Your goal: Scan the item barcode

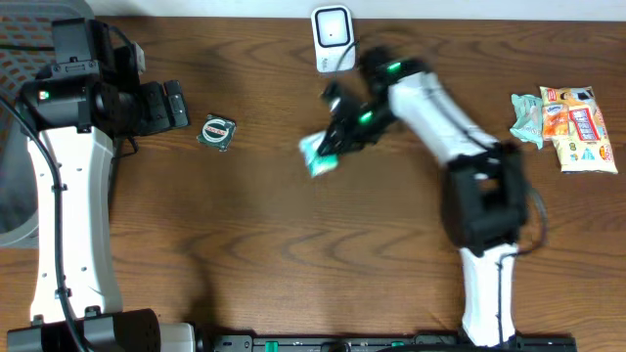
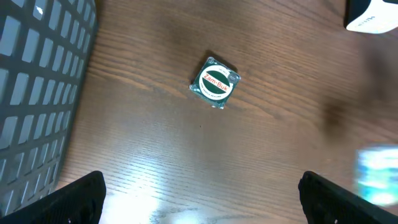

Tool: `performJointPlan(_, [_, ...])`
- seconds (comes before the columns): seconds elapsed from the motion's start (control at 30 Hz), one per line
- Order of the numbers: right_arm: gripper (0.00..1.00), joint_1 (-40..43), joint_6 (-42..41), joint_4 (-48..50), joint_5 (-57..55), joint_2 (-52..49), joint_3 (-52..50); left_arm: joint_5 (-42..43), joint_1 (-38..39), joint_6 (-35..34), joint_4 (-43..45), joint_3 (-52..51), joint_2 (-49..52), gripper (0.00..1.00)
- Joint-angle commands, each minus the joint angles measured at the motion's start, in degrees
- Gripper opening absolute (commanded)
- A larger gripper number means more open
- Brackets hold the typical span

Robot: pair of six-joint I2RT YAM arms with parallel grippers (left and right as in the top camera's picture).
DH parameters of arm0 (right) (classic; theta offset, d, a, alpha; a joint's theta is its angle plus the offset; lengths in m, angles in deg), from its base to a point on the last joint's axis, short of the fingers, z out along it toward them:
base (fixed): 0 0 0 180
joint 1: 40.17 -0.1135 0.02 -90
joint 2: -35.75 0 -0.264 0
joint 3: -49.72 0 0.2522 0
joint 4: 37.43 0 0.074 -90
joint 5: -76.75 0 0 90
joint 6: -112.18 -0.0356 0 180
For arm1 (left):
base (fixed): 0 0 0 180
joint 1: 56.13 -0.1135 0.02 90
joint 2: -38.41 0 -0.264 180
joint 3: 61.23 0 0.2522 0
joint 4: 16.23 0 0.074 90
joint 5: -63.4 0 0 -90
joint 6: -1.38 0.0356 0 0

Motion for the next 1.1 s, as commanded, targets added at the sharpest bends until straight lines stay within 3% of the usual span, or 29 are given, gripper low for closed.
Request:
performJointPlan(0.0, [0.01,7.06,14.16,-4.55,12.61,5.79,1.44,-0.13,-0.02,-0.50,-0.02,-0.15,0.17,0.98])
performJointPlan(0.27, [0.01,16.04,22.16,-10.93,27.93,5.57,1.01,-0.13,-0.02,-0.50,-0.02,-0.15,0.17,0.98])
performJointPlan(0.43, [0.01,15.15,23.02,-14.29,30.60,5.57,0.92,-0.13,-0.02,-0.50,-0.02,-0.15,0.17,0.98])
performJointPlan(0.6, [0.01,11.69,35.58,-20.48,33.09,5.57,0.92,-0.13,-0.02,-0.50,-0.02,-0.15,0.17,0.98])
performJointPlan(0.7, [0.01,10.47,38.99,-21.51,32.89,5.57,0.92,-0.13,-0.02,-0.50,-0.02,-0.15,0.17,0.98])
performJointPlan(1.07, [0.01,9.99,39.93,-21.05,32.87,5.57,0.92,-0.13,-0.02,-0.50,-0.02,-0.15,0.17,0.98])
